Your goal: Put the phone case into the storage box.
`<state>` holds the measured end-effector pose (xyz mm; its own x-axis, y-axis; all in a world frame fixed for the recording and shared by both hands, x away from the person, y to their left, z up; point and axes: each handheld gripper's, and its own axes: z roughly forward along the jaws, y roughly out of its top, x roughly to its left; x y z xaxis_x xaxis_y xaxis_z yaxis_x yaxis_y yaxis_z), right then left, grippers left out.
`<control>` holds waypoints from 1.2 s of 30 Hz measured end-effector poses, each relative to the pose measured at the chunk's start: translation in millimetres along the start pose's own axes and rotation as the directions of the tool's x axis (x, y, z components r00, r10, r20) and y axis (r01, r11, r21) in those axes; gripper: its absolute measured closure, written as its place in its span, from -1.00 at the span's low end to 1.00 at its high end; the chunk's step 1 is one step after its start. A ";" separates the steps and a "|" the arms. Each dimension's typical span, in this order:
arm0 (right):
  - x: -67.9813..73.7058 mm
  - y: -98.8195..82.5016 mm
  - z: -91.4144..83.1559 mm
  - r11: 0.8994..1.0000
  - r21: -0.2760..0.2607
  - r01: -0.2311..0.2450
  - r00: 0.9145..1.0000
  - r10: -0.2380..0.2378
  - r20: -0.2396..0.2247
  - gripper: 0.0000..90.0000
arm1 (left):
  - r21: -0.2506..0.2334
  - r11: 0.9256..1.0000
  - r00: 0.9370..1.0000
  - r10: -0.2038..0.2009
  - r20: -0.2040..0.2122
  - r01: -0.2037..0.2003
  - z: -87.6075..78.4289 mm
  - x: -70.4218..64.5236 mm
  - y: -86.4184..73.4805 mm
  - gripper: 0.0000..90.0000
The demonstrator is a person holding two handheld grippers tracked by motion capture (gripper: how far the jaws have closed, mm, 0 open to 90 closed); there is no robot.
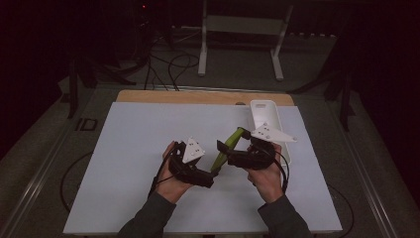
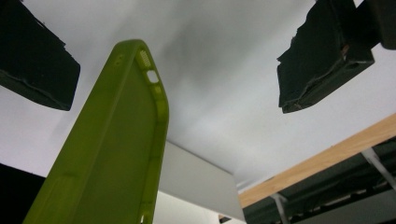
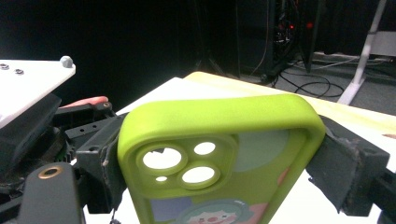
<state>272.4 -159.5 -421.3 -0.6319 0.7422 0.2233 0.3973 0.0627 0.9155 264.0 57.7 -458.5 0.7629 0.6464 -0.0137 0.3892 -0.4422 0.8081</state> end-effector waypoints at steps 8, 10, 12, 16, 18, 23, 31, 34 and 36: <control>-1.4 3.1 1.9 1.000 0.005 0.004 1.000 -0.004 0.008 -0.64 | -0.001 1.000 1.000 0.007 0.010 -0.007 -2.9 1.5 -0.7 -1.00; -1.8 4.5 1.5 1.000 0.007 0.003 1.000 -0.003 0.012 -0.64 | -0.002 1.000 1.000 0.006 0.007 -0.006 -3.8 2.2 -0.9 -1.00; -2.3 5.6 1.4 1.000 0.006 0.002 1.000 -0.002 0.013 -0.64 | -0.010 1.000 1.000 0.001 0.006 -0.001 -5.0 3.2 -1.3 -1.00; -3.3 8.1 1.1 1.000 0.005 0.003 1.000 -0.003 0.017 -0.64 | -0.021 1.000 1.000 -0.008 -0.005 0.008 -8.4 5.9 -2.2 -1.00; -4.0 9.5 1.1 1.000 0.006 0.004 1.000 -0.004 0.016 -0.64 | -0.015 1.000 1.000 -0.012 -0.011 0.012 -9.3 7.2 -2.7 -1.00; -5.2 11.9 1.8 1.000 0.005 0.003 1.000 -0.004 0.021 -0.64 | -0.008 1.000 1.000 -0.014 -0.013 0.014 -11.8 10.5 -4.3 -1.00; -7.6 16.8 2.1 1.000 0.004 0.010 0.999 -0.011 0.031 -0.64 | -0.014 1.000 1.000 -0.022 -0.022 0.022 -13.9 13.3 -5.6 -1.00; -8.3 17.9 2.1 1.000 0.006 0.015 0.999 -0.015 0.033 -0.64 | -0.015 1.000 0.999 -0.023 -0.024 0.023 -15.3 15.0 -6.1 -1.00; -8.9 18.6 2.4 1.000 0.007 0.014 0.999 -0.014 0.038 -0.64 | -0.016 0.999 0.999 -0.028 -0.025 0.027 -15.8 16.1 -6.4 -1.00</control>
<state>287.0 -163.4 -407.0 -0.6119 0.7659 0.1974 0.3930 0.0778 0.9162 265.7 80.8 -454.6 0.7387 0.6737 -0.0215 0.4016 -0.4143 0.8167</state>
